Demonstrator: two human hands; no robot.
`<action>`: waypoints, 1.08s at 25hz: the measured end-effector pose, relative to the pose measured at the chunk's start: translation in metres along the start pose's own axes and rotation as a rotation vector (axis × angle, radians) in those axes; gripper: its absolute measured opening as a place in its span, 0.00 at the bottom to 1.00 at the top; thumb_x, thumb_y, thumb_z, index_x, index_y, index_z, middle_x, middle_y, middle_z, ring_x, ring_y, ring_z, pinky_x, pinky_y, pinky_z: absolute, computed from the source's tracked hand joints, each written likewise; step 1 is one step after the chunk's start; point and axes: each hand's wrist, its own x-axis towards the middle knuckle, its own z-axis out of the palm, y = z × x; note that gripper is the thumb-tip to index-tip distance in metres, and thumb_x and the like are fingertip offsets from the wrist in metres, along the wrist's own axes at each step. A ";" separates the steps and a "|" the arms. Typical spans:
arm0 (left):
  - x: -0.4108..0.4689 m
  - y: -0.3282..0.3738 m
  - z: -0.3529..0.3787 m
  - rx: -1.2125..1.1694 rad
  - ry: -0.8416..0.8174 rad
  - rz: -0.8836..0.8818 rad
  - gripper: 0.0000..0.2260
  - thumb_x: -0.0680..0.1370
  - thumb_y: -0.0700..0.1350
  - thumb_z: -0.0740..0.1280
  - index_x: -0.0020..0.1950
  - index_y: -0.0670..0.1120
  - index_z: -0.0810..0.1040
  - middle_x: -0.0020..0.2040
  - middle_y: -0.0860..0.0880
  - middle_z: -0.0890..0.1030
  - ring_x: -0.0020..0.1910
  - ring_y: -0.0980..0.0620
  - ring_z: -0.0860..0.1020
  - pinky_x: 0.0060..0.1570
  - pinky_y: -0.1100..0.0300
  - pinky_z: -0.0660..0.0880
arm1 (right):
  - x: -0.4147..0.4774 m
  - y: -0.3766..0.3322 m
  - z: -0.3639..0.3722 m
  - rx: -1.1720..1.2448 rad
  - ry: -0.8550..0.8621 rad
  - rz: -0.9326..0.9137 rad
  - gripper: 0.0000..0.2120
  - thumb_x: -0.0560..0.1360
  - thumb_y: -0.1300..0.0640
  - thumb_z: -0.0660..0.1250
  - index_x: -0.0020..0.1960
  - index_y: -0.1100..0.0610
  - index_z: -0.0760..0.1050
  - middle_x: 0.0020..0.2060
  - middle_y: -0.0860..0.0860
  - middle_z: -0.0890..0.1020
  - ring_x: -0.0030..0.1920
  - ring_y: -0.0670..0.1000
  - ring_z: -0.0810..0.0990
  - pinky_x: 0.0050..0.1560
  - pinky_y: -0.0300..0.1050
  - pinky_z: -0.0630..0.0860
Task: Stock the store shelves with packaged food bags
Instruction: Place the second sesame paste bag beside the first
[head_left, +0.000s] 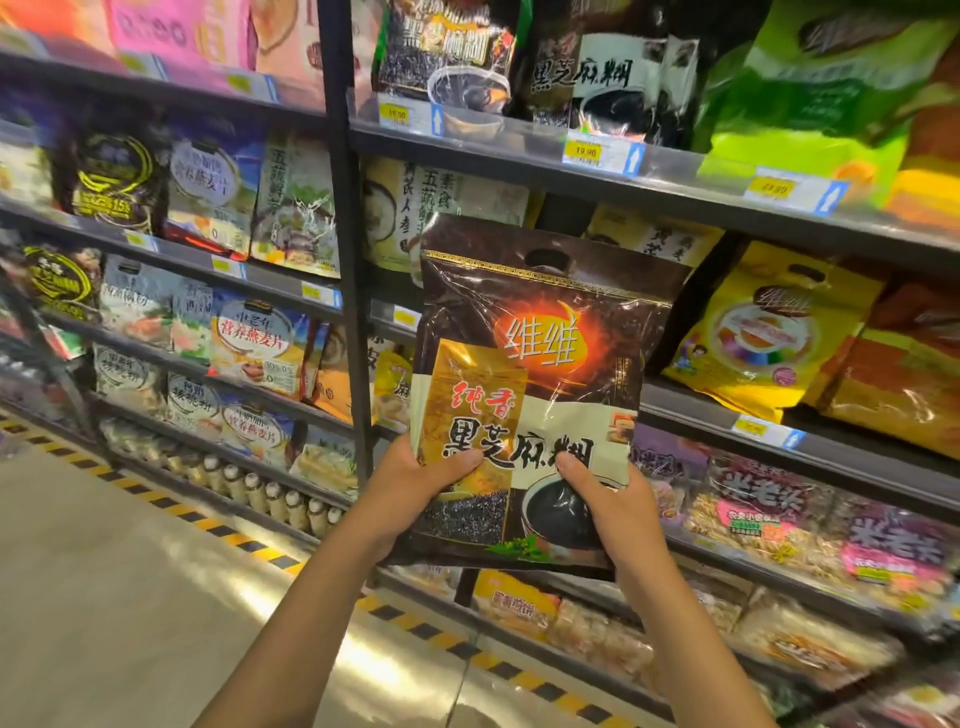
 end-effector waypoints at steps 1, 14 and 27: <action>0.006 0.008 0.000 -0.001 -0.008 0.018 0.13 0.76 0.47 0.77 0.58 0.53 0.80 0.47 0.56 0.89 0.48 0.55 0.88 0.50 0.60 0.82 | 0.005 -0.007 0.001 0.005 0.002 -0.018 0.08 0.74 0.50 0.77 0.53 0.45 0.83 0.44 0.41 0.89 0.50 0.47 0.87 0.47 0.42 0.82; 0.087 0.129 0.032 -0.006 -0.120 0.233 0.13 0.76 0.49 0.76 0.60 0.51 0.82 0.51 0.50 0.89 0.52 0.49 0.88 0.59 0.48 0.81 | 0.092 -0.119 -0.020 0.026 0.005 -0.256 0.07 0.76 0.52 0.75 0.54 0.48 0.83 0.46 0.43 0.90 0.46 0.43 0.88 0.40 0.34 0.79; 0.171 0.255 0.042 -0.073 -0.200 0.281 0.23 0.67 0.51 0.78 0.60 0.46 0.84 0.52 0.46 0.89 0.49 0.50 0.88 0.53 0.57 0.81 | 0.180 -0.246 -0.049 -0.037 -0.133 -0.392 0.19 0.74 0.55 0.78 0.63 0.50 0.79 0.53 0.50 0.89 0.53 0.53 0.89 0.54 0.51 0.83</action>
